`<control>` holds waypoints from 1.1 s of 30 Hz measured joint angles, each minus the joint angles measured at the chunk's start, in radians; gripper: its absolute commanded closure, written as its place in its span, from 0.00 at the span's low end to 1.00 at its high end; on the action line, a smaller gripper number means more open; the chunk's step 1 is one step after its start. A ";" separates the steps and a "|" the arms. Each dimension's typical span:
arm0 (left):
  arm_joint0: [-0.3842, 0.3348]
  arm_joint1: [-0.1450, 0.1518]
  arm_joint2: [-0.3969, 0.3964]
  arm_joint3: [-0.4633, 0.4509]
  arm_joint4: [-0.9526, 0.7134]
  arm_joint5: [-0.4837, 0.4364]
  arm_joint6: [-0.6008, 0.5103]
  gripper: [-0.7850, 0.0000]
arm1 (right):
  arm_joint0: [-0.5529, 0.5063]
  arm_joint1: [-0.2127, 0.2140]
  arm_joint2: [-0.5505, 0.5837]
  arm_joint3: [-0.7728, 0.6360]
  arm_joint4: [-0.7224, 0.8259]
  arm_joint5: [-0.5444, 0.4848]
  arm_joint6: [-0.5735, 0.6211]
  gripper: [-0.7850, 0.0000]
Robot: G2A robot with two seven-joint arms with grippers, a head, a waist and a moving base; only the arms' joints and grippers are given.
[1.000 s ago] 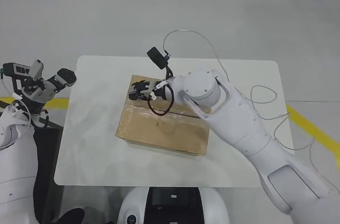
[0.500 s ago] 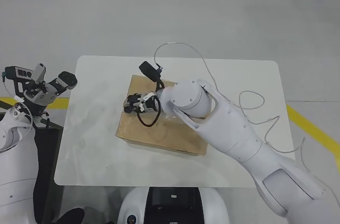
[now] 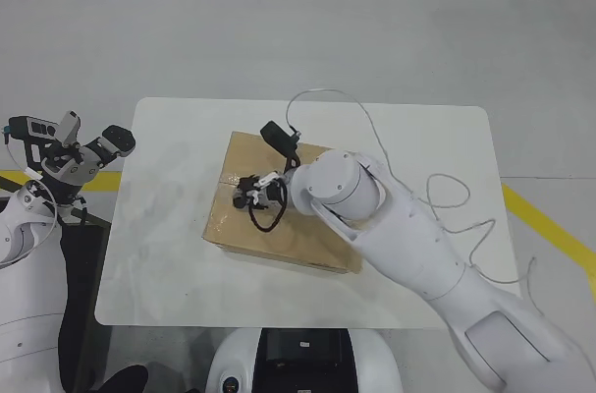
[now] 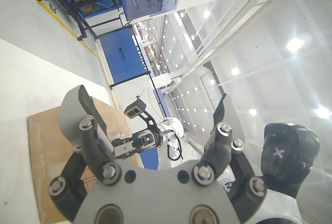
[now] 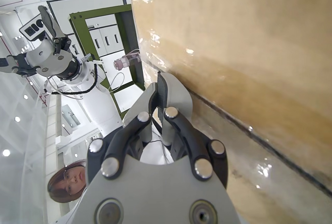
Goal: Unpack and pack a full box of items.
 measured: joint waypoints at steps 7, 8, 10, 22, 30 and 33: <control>0.000 0.000 0.000 0.000 0.000 0.000 0.000 0.00 | -0.076 0.046 0.069 -0.119 -0.088 0.109 0.028 1.00; 0.000 0.000 0.000 0.000 0.000 0.000 0.000 0.00 | -0.090 0.055 0.081 -0.138 -0.103 0.128 0.037 1.00; 0.000 0.000 0.000 0.000 0.000 0.000 0.000 0.00 | -0.115 0.070 0.103 -0.169 -0.126 0.157 0.053 1.00; 0.000 0.000 0.000 0.000 0.000 0.000 0.000 0.00 | -0.236 0.144 0.203 -0.337 -0.264 0.232 0.102 1.00; 0.000 0.000 0.000 0.000 0.000 0.000 0.000 0.00 | -0.305 0.204 0.247 -0.414 -0.322 0.231 0.107 1.00; 0.000 0.000 0.000 0.000 0.000 0.000 0.000 0.00 | -0.328 0.224 0.266 -0.448 -0.320 0.231 0.107 1.00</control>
